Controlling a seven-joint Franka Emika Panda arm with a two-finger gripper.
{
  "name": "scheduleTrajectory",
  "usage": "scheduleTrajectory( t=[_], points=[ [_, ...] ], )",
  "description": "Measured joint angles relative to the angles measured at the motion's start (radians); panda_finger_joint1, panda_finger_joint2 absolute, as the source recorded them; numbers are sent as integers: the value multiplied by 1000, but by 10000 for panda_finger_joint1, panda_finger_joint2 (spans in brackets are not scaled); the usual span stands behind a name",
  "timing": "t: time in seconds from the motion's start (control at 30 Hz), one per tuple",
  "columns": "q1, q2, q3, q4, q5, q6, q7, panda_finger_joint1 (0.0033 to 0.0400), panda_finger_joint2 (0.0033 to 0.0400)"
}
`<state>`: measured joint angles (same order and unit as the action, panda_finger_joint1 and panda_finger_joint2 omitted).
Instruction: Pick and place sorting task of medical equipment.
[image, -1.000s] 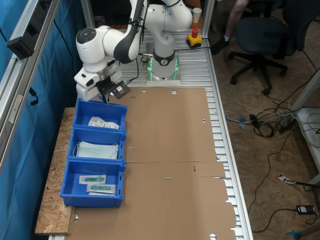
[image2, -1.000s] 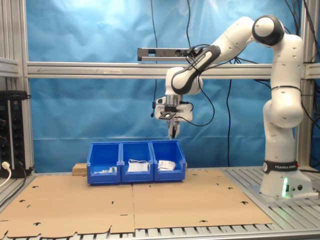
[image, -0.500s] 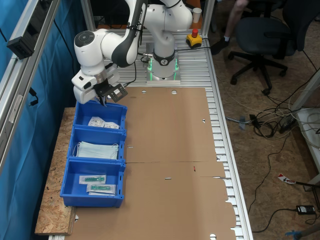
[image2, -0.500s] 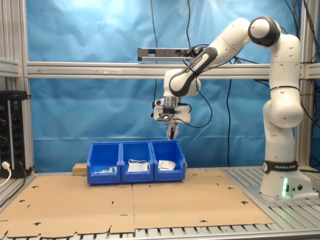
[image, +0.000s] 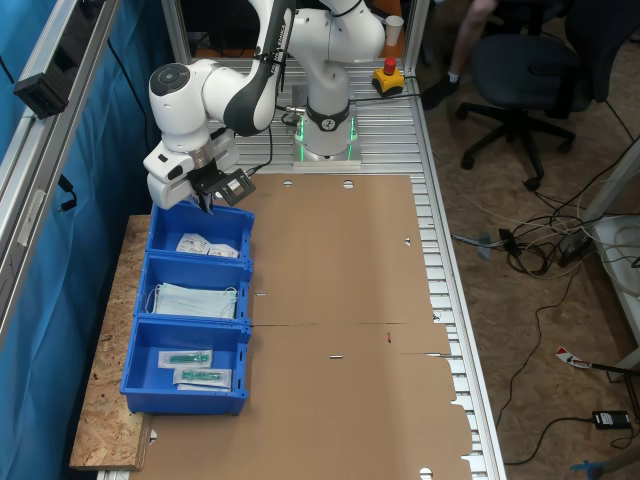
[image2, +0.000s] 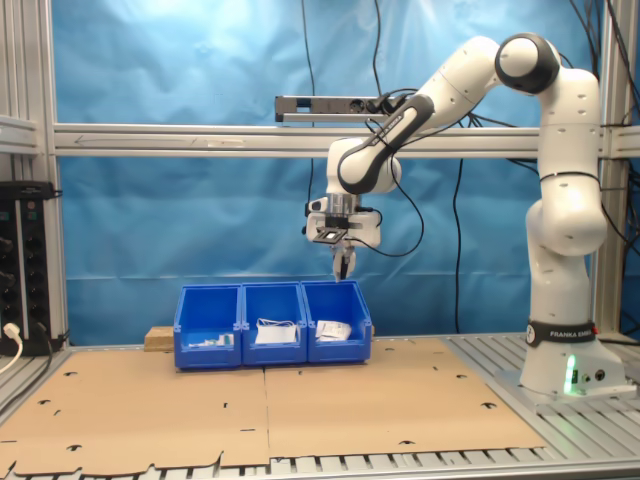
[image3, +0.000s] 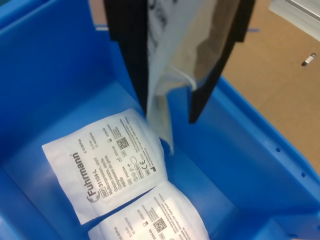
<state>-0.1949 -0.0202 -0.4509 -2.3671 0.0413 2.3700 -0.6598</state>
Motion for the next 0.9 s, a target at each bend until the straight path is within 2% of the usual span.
scheduleTrajectory(
  t=[0.9],
  points=[
    [5, 1, 3, 11, 0, 1, 0, 55, 55]
  ],
)
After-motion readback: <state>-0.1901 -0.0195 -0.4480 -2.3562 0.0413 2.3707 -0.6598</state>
